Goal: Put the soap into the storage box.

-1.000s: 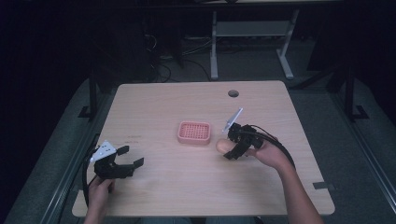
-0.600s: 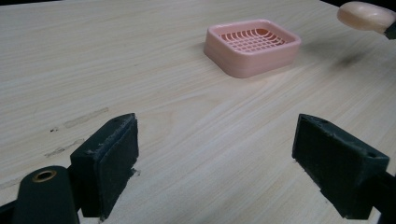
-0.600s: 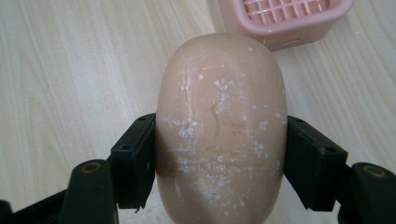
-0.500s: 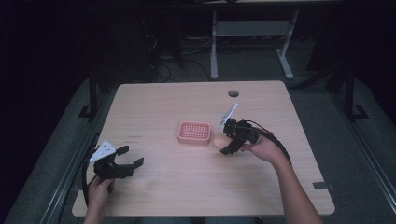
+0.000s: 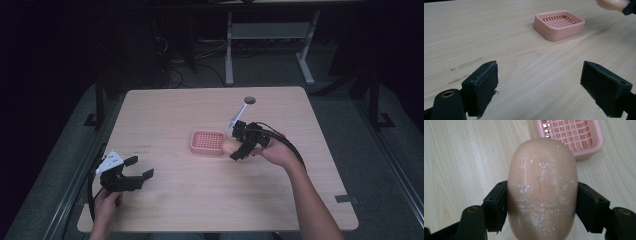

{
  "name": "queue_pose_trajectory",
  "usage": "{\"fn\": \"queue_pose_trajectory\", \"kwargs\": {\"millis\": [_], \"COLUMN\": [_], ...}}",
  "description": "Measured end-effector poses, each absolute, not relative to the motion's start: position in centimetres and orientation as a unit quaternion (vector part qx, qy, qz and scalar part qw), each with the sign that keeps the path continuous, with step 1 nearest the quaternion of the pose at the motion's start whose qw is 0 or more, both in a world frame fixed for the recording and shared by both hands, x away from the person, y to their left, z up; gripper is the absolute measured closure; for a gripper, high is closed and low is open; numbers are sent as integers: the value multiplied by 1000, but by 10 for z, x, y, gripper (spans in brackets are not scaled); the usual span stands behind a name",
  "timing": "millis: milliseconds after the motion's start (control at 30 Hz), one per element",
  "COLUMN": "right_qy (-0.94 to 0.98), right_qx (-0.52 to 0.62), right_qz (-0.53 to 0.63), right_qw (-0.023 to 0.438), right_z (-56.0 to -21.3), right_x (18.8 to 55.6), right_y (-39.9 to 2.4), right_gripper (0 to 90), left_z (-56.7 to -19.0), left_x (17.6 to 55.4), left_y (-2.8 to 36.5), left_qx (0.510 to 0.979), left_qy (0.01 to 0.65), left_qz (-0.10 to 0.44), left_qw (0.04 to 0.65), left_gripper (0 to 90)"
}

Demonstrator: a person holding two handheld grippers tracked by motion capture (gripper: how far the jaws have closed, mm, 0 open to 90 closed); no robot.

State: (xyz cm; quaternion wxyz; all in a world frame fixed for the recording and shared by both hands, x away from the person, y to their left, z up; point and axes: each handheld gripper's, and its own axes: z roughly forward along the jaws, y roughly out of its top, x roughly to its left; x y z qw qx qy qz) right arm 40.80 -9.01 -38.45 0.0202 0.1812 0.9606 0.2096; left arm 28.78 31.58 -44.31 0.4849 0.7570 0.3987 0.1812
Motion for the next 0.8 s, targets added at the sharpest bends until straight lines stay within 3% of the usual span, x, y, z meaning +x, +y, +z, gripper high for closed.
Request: {"fn": "queue_pose_trajectory", "kwargs": {"millis": [800], "right_qy": [964], "right_qx": [169], "right_qz": [202], "right_qw": [21], "right_z": [-382], "right_x": [436], "right_y": [-65], "right_gripper": [319], "left_z": [-442], "left_x": [288], "left_y": [317], "left_qx": [757], "left_qy": [399], "left_qz": [182], "left_qw": [485], "left_gripper": [143]}}
